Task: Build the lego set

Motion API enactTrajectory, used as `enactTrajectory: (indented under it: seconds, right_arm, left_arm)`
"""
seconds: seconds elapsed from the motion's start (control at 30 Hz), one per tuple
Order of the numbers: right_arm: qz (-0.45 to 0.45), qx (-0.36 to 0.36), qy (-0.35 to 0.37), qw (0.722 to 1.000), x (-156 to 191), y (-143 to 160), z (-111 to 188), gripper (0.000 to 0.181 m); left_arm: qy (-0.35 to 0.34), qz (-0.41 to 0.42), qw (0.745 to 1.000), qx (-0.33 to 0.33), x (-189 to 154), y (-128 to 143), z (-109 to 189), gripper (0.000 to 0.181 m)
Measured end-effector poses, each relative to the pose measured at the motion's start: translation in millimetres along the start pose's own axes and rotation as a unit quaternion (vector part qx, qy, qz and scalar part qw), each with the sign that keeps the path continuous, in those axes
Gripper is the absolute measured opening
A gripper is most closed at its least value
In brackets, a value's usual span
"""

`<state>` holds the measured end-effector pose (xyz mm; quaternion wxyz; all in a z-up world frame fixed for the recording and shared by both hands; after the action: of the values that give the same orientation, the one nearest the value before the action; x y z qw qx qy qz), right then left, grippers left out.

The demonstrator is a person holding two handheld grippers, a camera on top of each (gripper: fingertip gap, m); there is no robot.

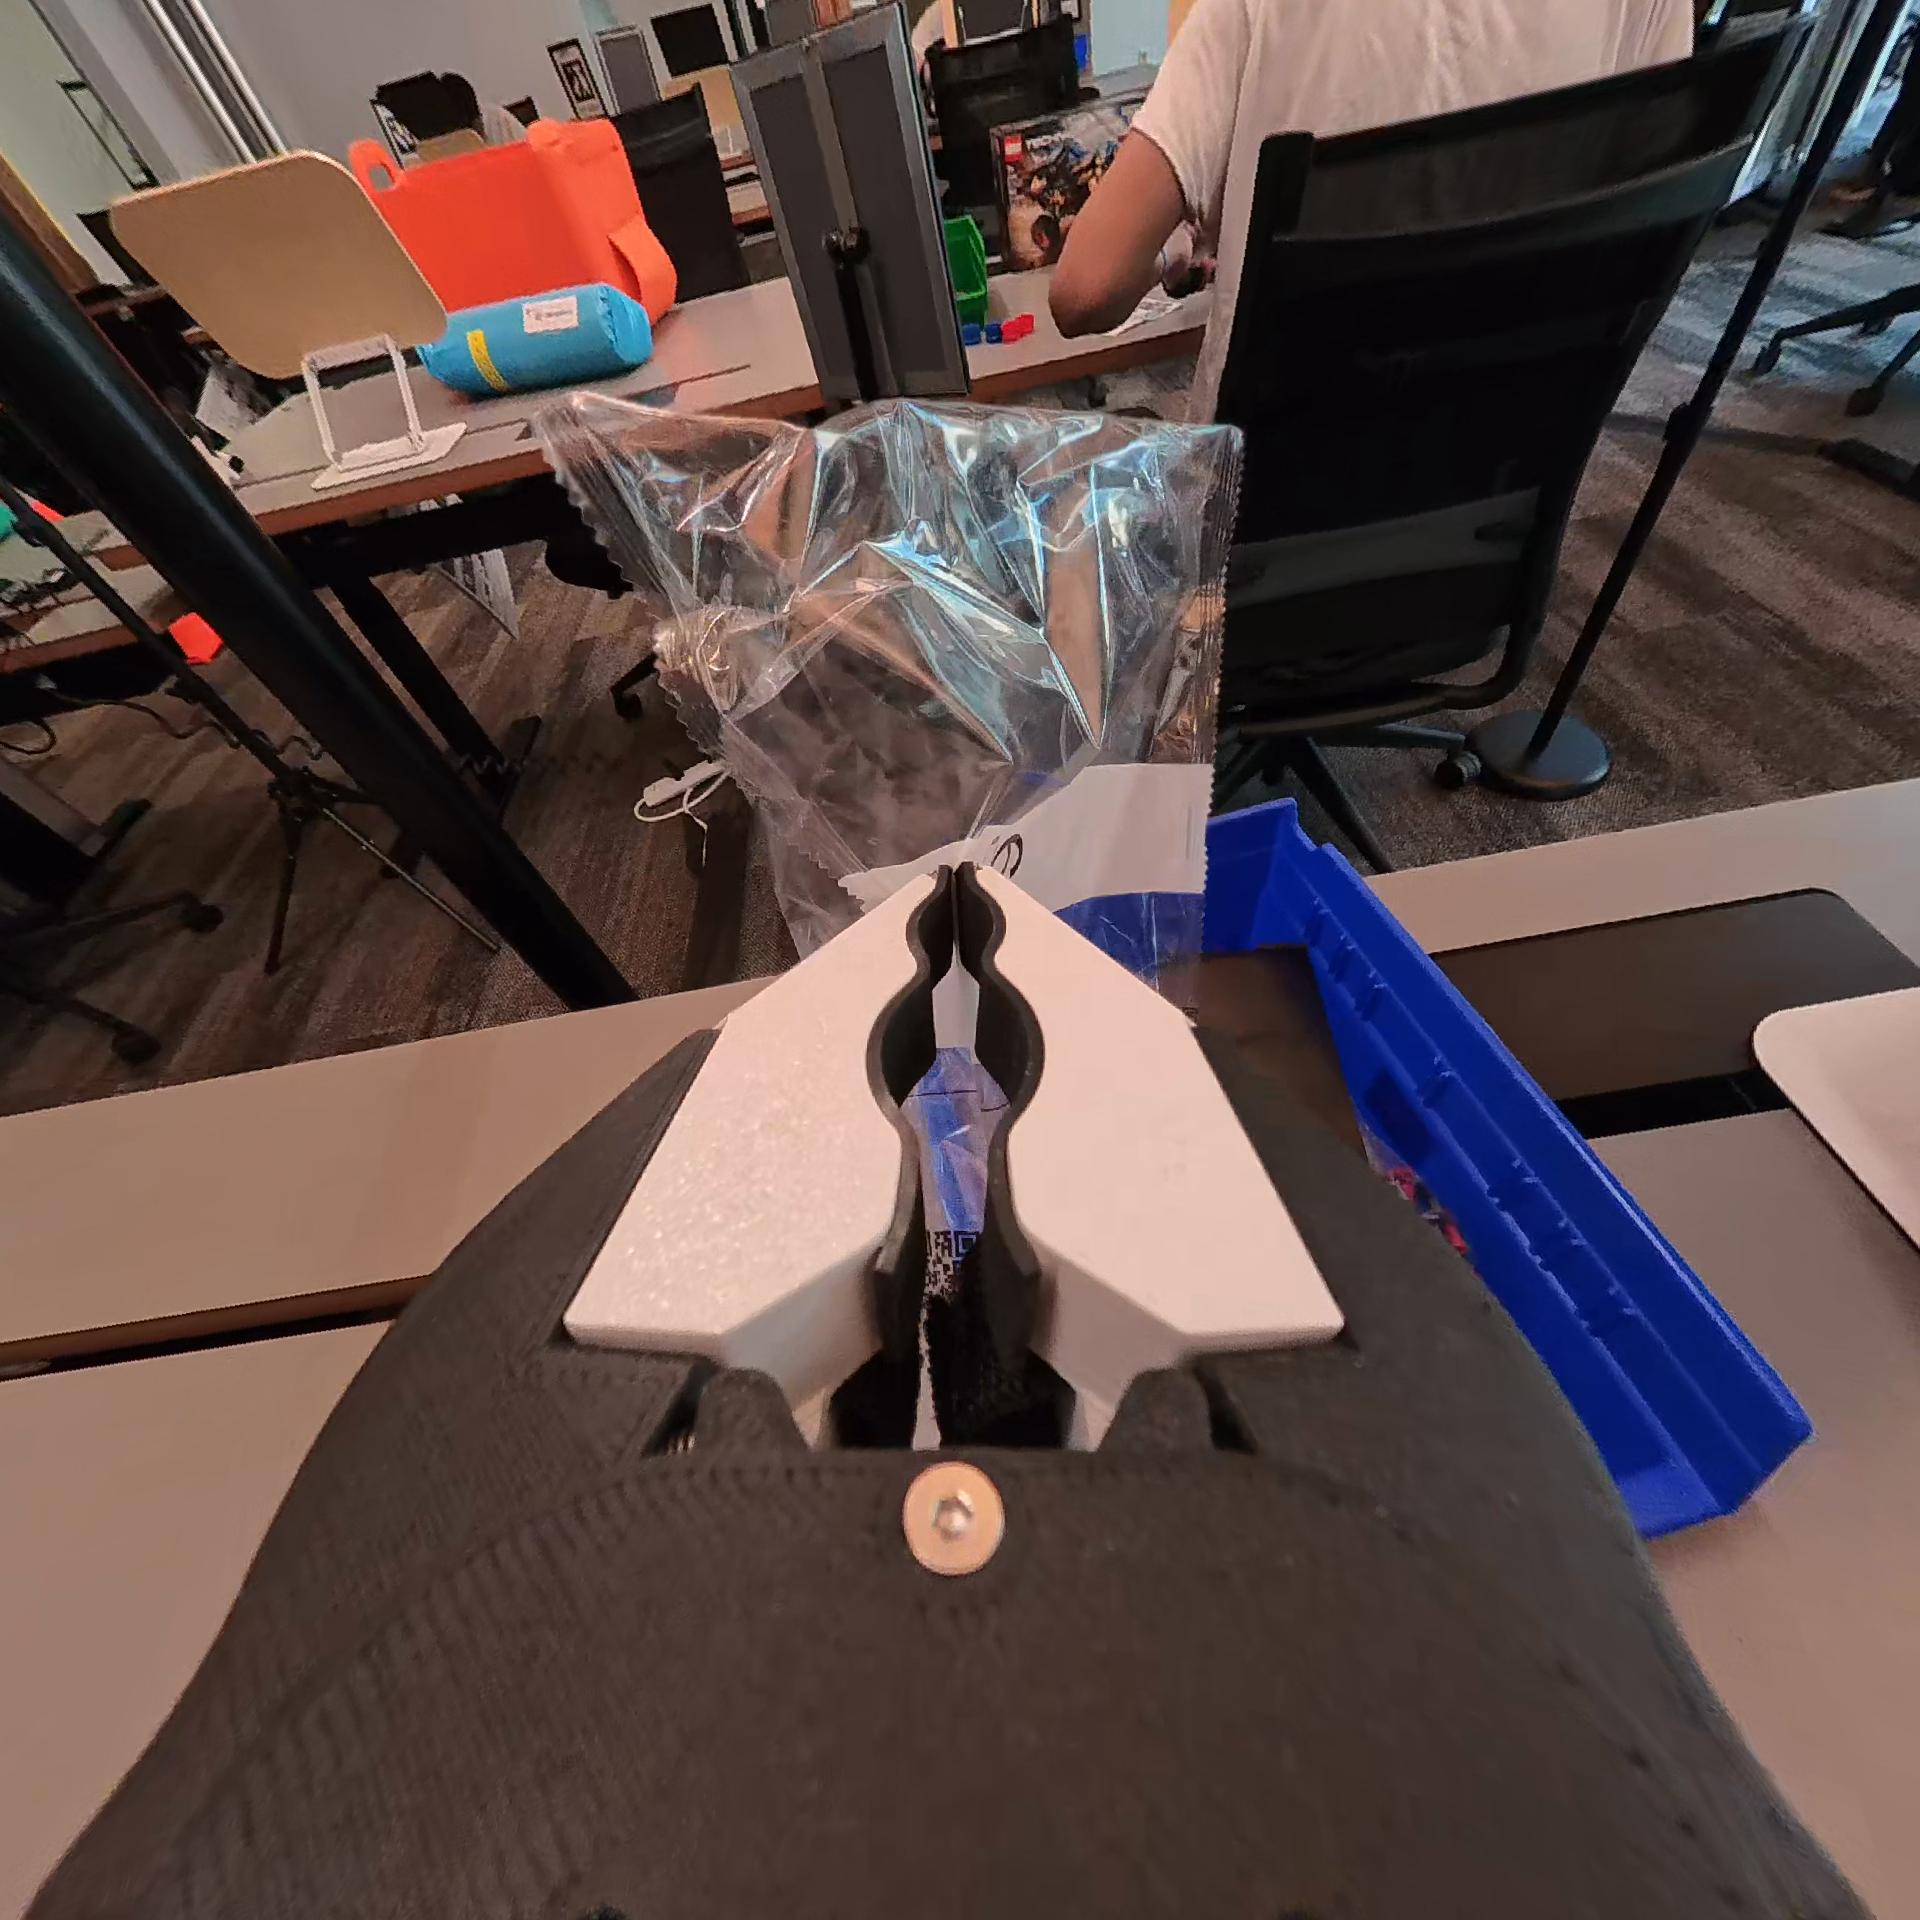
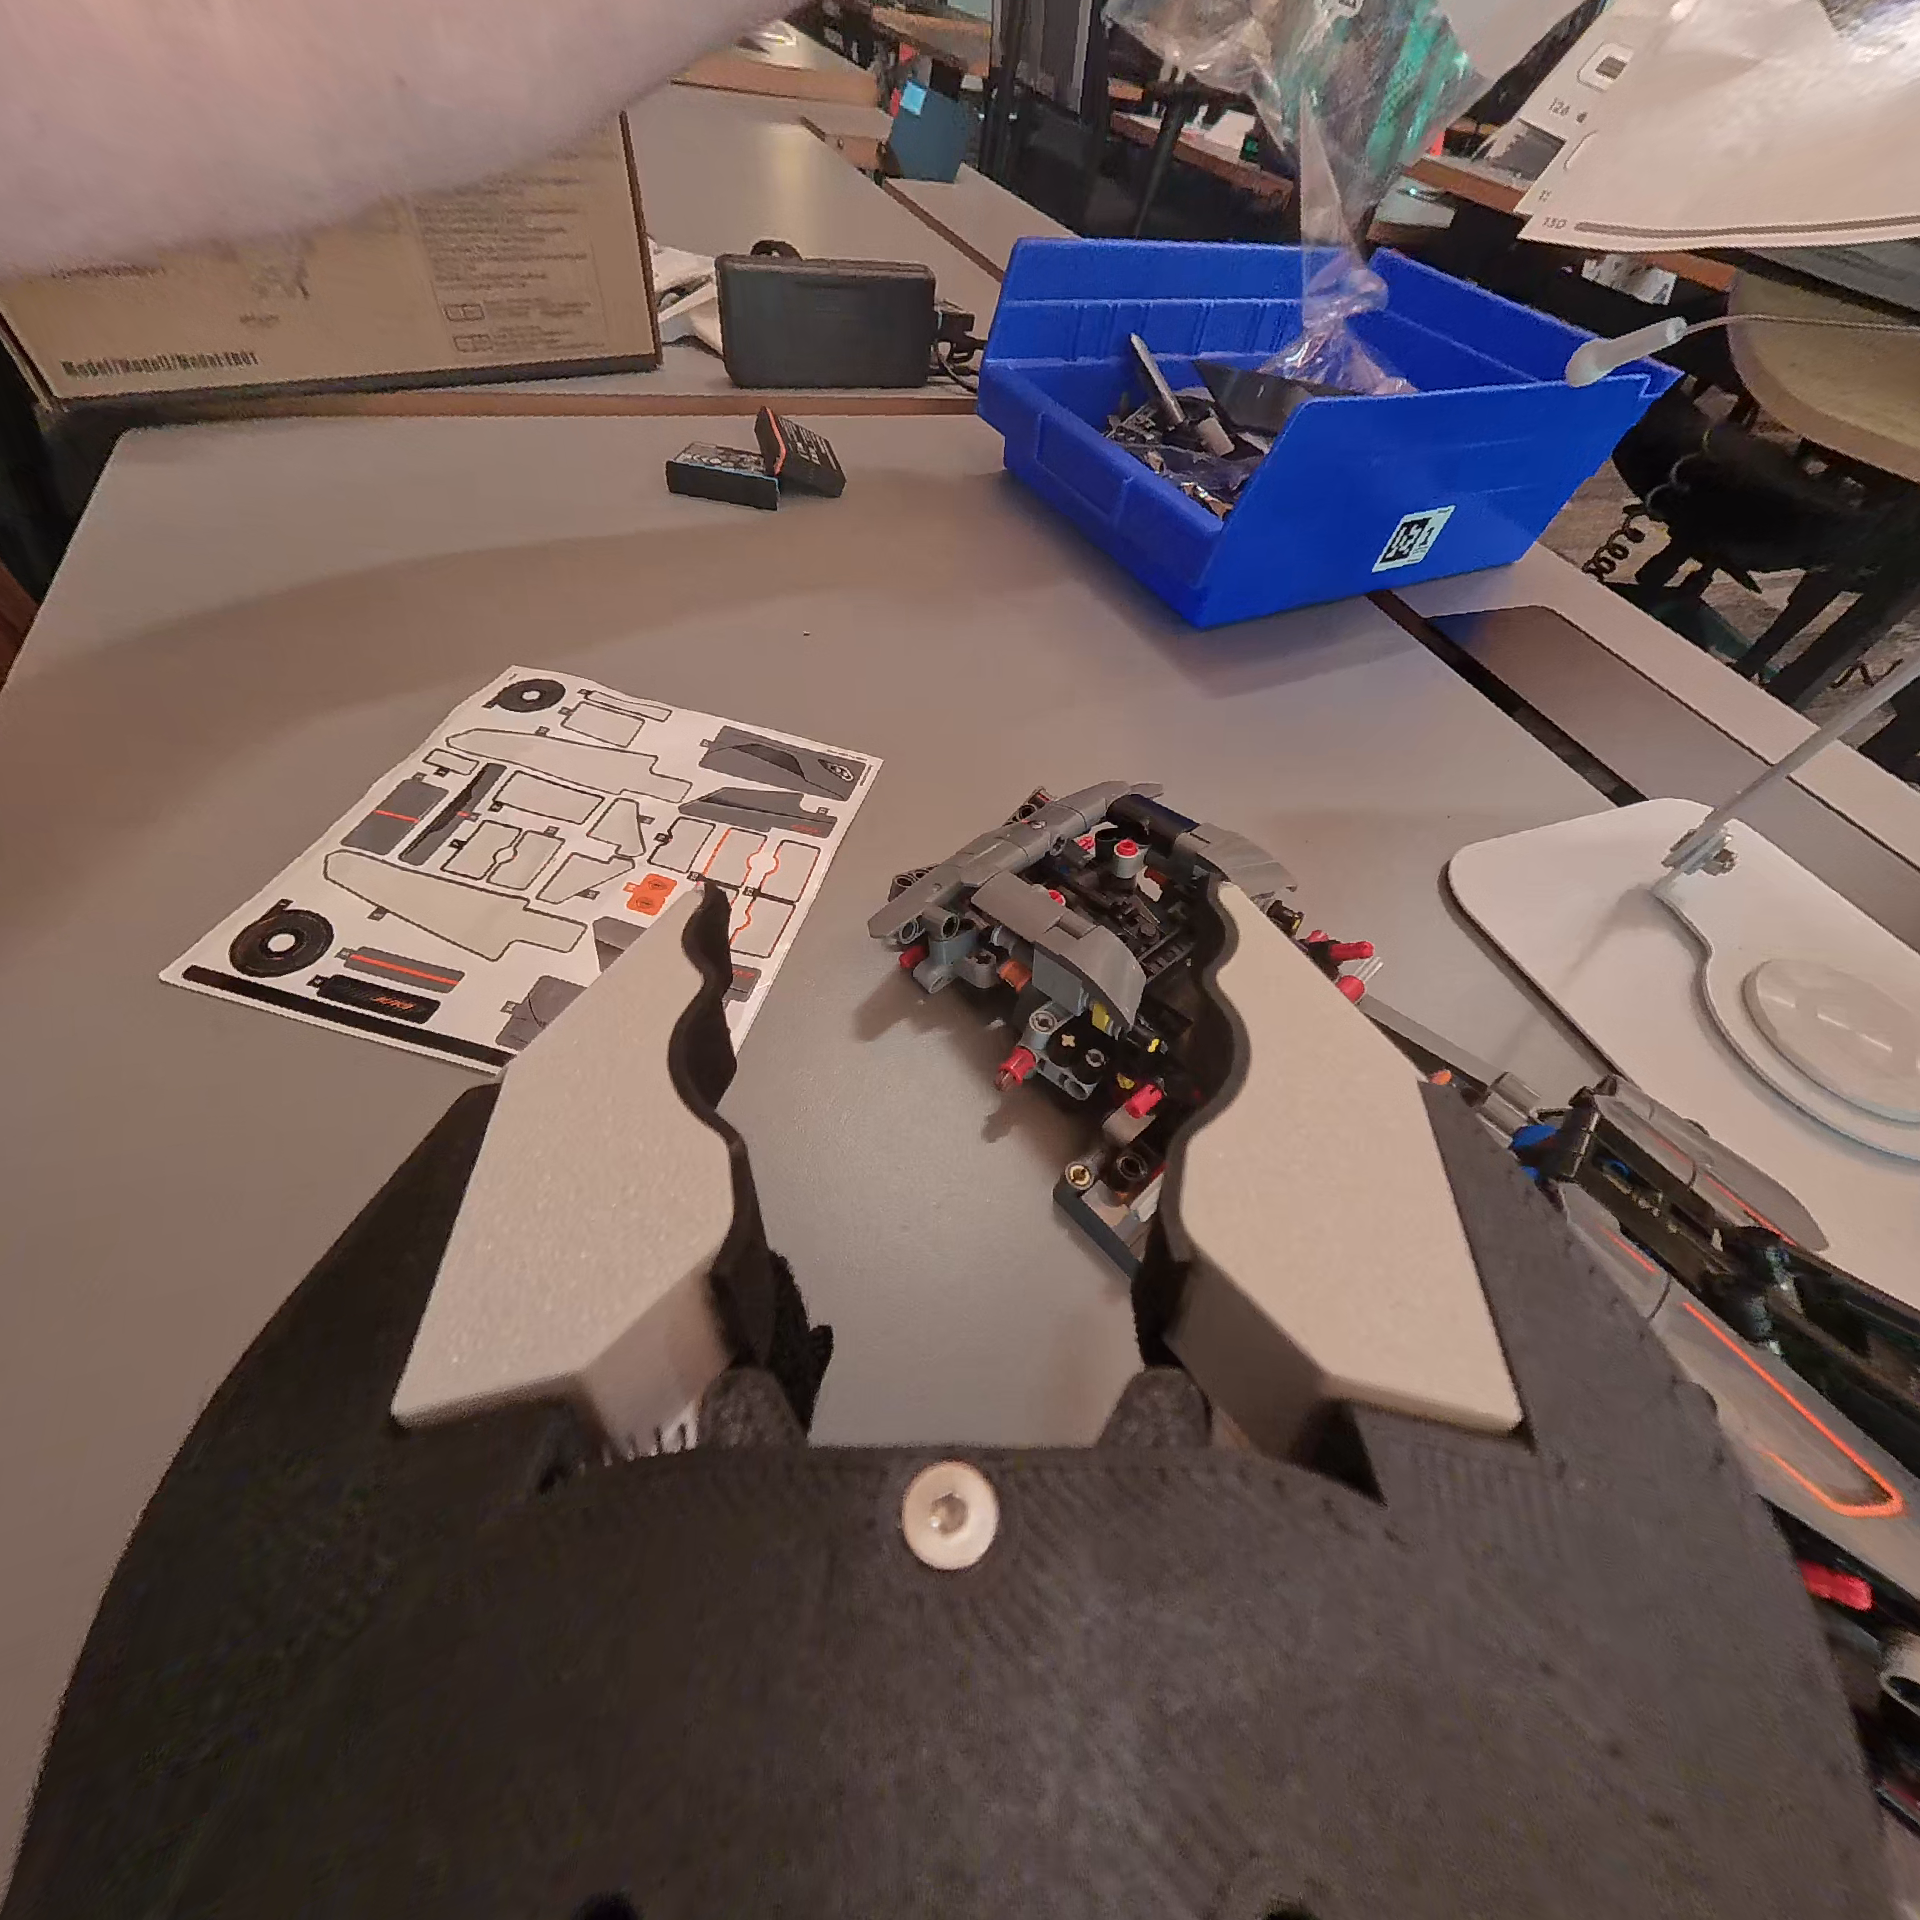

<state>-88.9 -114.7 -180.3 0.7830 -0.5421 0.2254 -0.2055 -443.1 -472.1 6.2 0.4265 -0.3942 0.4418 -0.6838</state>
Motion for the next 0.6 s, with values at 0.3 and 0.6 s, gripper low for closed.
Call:
enactTrajectory:
  seconds: [0.3, 0.6]
  right_arm:
    - [0.005, 0.005, 0.000, 1.000, 1, 3, -2, 0.087]
    - [0.002, 0.012, -0.005, 1.000, 3, 7, -5, 0.087]
  left_arm:
    - [0.000, 0.020, 0.999, 0.046, 24, -3, 22, 0.000]
    - [0.020, 0.097, 0.990, 0.101, 76, 20, 57, 0.000]
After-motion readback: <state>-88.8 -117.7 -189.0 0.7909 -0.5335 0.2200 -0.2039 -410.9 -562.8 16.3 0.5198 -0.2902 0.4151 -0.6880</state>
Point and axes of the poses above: each gripper's, where its closed fingertips meet, z back along the fingers, y out of its underside, x = y × z across the jaws, the point moved 6 cm from there along z, back along the fingers, and after that the axes turned 1 degree about y, right-handed, at the moved point
